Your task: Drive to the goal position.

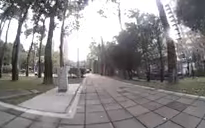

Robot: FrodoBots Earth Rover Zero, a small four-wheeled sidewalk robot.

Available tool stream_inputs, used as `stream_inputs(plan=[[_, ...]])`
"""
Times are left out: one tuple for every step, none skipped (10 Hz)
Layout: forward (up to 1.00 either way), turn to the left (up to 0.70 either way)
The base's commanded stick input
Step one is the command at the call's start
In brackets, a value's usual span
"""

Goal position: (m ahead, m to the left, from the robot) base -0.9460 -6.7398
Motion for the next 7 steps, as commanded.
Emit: stream_inputs(plan=[[0.0, -0.7], [0.0, -0.7], [0.0, -0.7], [0.0, -0.7], [0.0, -0.7], [0.0, -0.7], [0.0, -0.7]])
